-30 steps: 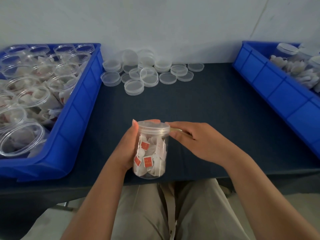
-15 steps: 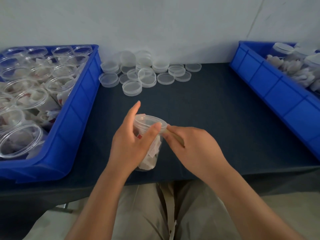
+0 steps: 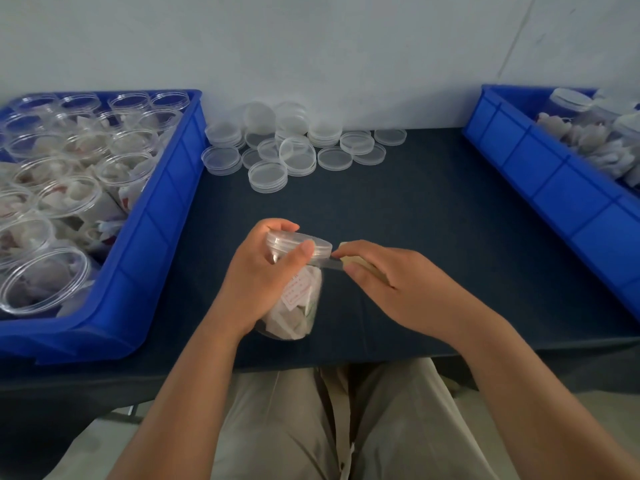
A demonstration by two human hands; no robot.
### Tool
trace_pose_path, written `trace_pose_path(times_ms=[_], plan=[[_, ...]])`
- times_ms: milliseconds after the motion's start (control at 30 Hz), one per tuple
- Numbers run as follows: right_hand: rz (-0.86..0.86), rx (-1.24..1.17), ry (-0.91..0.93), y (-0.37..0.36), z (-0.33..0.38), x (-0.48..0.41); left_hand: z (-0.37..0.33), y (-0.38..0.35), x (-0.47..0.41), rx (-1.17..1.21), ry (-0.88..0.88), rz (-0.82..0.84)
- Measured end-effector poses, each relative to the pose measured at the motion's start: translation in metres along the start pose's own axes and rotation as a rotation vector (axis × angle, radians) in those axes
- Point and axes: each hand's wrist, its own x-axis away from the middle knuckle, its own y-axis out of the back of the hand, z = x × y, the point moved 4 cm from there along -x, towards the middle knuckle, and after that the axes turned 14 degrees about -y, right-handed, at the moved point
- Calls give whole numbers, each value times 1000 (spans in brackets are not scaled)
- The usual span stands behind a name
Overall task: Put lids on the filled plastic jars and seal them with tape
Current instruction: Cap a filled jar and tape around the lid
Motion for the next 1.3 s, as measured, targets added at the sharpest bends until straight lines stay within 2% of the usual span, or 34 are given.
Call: trace_pose_path(times_ms=[100, 200, 300, 400, 467, 567, 667, 767, 833, 900, 1000, 1067, 1200, 1300], plan=[[22, 9, -2, 7, -3, -5, 3, -4, 0, 83, 57, 38], [27, 23, -13, 6, 1, -8, 5, -4, 3, 123, 33, 96], [-27, 27, -29, -2, 13, -4, 10, -2, 7, 142, 38, 48], [-149, 154, -124, -7, 21, -3, 6, -4, 12, 41, 1, -48], [-179, 256, -169, -9, 23, -5, -1, -4, 16, -109, -81, -87], [-132, 311, -252, -11, 23, -15, -14, -10, 25, -296, -234, -56], [-95, 263, -364, -9, 13, -27, -14, -23, 37, -257, -272, -48], [-76, 55, -215, -2, 7, -24, -2, -10, 31, -77, -45, -199], [51, -105, -136, 2, 5, -16, 3, 5, 20, -36, 28, -228], [164, -82, -56, 4, 6, -9, 1, 17, 11, -61, 4, -210], [144, -12, 27, 6, 9, -5, 1, 20, 7, -65, -23, -189], [112, -30, 15, 6, 8, -5, 3, 18, 8, -85, -26, -168], [154, -108, -109, 3, -1, -10, 1, 16, 11, -114, -75, -142], [164, -87, -61, 2, -3, -11, 0, 14, 12, -139, -116, -125]])
